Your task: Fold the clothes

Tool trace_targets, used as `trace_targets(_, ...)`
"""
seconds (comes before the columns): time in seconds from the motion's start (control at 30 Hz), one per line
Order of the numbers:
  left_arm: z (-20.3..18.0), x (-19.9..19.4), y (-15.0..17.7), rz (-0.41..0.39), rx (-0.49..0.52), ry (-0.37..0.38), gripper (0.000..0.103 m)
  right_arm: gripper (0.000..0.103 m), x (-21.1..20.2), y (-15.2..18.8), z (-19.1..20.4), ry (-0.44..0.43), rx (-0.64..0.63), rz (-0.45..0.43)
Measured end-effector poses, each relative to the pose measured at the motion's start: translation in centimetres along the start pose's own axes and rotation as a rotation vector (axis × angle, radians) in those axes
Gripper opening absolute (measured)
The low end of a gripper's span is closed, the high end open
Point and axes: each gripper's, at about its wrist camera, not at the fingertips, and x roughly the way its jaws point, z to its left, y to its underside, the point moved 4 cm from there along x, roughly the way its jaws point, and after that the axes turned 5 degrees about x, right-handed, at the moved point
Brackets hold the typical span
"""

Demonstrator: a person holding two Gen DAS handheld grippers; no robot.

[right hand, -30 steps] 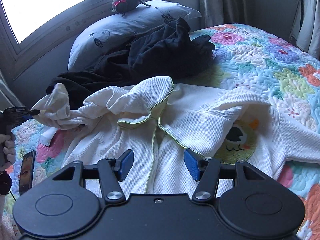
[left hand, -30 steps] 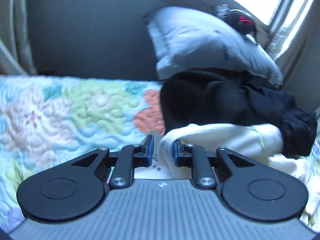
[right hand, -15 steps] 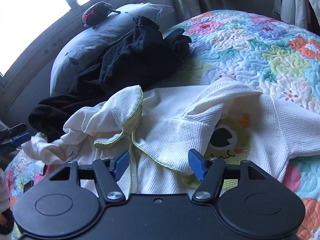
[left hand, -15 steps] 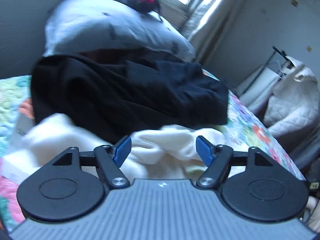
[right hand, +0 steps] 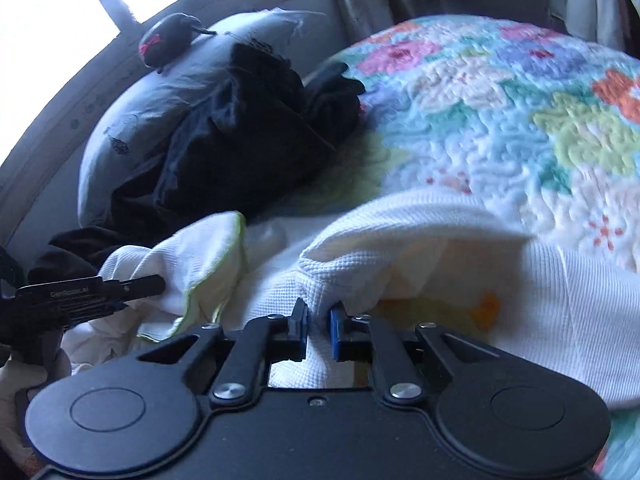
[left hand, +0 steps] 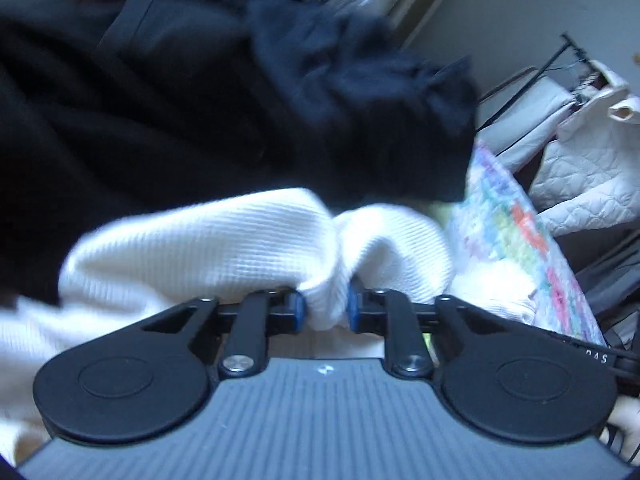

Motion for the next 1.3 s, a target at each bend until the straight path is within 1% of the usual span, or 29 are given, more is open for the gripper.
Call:
trace_targets(0.03,-0.5,-0.2,-1.3,-0.021,0.02,0.019,0.007,0.013,-0.2,-1.2,-0.2,-0.02,0.025,-0.029)
trace_targets(0.07,-0.5,-0.1,-2.7,-0.044,0.004,0.032,0.007,0.012,-0.2,-2.5,-0.5,-0.041,0.059,-0.06)
trace_targets(0.13,-0.2,0.0,-5.4,-0.092,-0.045,0.054,0.011,0.014,-0.4,-4.9,-1.3,-0.083,0.128,-0.123)
trace_targets(0.17,0.6,0.4,-5.8,-0.116,-0.106,0.054,0.012,0.018,-0.5,-6.2,-1.6,-0.103,0.163,-0.154)
trace_targets(0.2,1.6,0.8,-6.1,-0.14,-0.177,0.052,0.022,0.031,-0.4,-6.7,-2.5,-0.121,0.225,-0.184)
trace_targets(0.23,2.6,1.3,-6.3,-0.164,-0.248,0.049,0.042,0.037,-0.3,-7.0,-3.4,-0.138,0.295,-0.213)
trace_targets(0.27,3.6,1.7,-6.1,-0.162,-0.302,0.044,0.051,0.04,-0.2,-7.1,-3.9,-0.148,0.328,-0.232)
trace_targets(0.3,4.2,1.9,-5.7,-0.152,-0.332,0.05,0.054,0.04,-0.2,-6.8,-3.9,-0.142,0.32,-0.238)
trace_targets(0.33,4.4,1.9,-5.3,-0.145,-0.335,0.07,0.054,0.04,-0.2,-6.3,-3.9,-0.132,0.302,-0.242)
trace_targets(0.37,4.4,1.6,-5.1,-0.143,-0.314,0.079,0.054,0.04,-0.2,-5.8,-3.7,-0.125,0.277,-0.234)
trace_targets(0.4,4.0,1.3,-4.9,-0.145,-0.279,0.069,0.055,0.044,-0.2,-5.1,-3.4,-0.111,0.252,-0.219)
trace_targets(0.47,2.9,0.5,-4.7,-0.153,-0.169,0.029,0.057,0.046,-0.2,-3.6,-2.8,-0.089,0.197,-0.189)
trace_targets(0.53,1.8,-0.4,-4.4,-0.155,-0.092,0.014,0.066,0.046,-0.3,-2.6,-2.1,-0.074,0.15,-0.17)
trace_targets(0.6,0.7,-1.4,-4.2,-0.16,-0.025,0.01,0.071,0.046,-0.7,-1.5,-1.8,-0.058,0.115,-0.154)
trace_targets(0.63,0.1,-2.1,-4.0,-0.17,0.005,0.015,0.071,0.046,-0.9,-1.1,-1.9,-0.055,0.114,-0.151)
trace_targets(0.7,-0.9,-3.2,-3.7,-0.183,0.063,0.031,0.074,0.064,-0.2,-0.6,-1.8,-0.031,0.107,-0.101)
trace_targets(0.73,-1.4,-3.6,-3.6,-0.18,0.089,0.039,0.077,0.065,0.4,-0.4,-1.7,0.011,0.091,-0.068)
trace_targets(0.8,-2.2,-3.5,-3.3,-0.134,0.131,0.076,0.083,0.065,1.8,-0.2,-1.7,0.065,0.067,-0.01)
trace_targets(0.87,-3.0,-2.0,-2.7,-0.013,0.16,0.089,0.084,0.064,3.2,-0.3,-1.6,0.096,0.046,0.017)
trace_targets(0.9,-3.2,-1.1,-2.3,0.045,0.174,0.081,0.084,0.044,4.0,-0.7,-1.1,0.114,0.009,0.018)
trace_targets(0.93,-3.3,-0.1,-1.8,0.094,0.19,0.055,0.084,0.02,4.8,-1.1,-0.3,0.122,-0.051,0.026)
trace_targets(0.97,-3.3,0.8,-1.2,0.142,0.205,0.026,0.084,0.01,5.6,-1.6,0.6,0.128,-0.115,0.037)
trace_targets(1.0,-3.2,1.5,-0.8,0.168,0.216,0.006,0.084,0.01,6.1,-2.0,1.4,0.139,-0.162,0.029)
trace_targets(1.03,-3.2,2.1,-0.5,0.179,0.219,0.004,0.084,0.01,6.7,-2.6,2.1,0.152,-0.189,0.022)
trace_targets(1.13,-3.3,4.1,-0.4,0.198,0.208,0.006,0.084,0.012,7.4,-3.8,2.7,0.13,-0.16,-0.024)
trace_targets(1.17,-3.4,4.8,-0.5,0.196,0.213,-0.007,0.084,0.017,7.6,-3.9,2.5,0.116,-0.134,-0.02)
trace_targets(1.2,-3.5,5.4,-0.7,0.185,0.221,-0.029,0.084,0.028,8.0,-3.7,2.4,0.115,-0.114,-0.003)
trace_targets(1.27,-3.4,6.3,-1.2,0.14,0.232,-0.084,0.083,0.035,8.4,-3.0,2.2,0.134,-0.105,0.02)
trace_targets(1.3,-3.1,6.3,-1.5,0.104,0.202,-0.085,0.082,0.036,8.4,-2.5,2.2,0.135,-0.109,0.029)
